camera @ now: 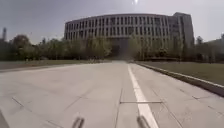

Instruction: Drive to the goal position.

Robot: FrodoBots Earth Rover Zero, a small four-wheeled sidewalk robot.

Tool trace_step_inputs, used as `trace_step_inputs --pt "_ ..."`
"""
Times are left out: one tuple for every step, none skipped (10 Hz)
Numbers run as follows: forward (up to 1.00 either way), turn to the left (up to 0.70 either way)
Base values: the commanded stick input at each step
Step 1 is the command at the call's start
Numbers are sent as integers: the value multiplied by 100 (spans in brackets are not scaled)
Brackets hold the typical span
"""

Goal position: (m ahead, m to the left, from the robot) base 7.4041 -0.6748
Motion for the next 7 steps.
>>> trace_step_inputs --pt "70 0" --pt "70 0" --pt "70 0" --pt "70 0" --pt "70 0" --pt "70 0" --pt "70 0"
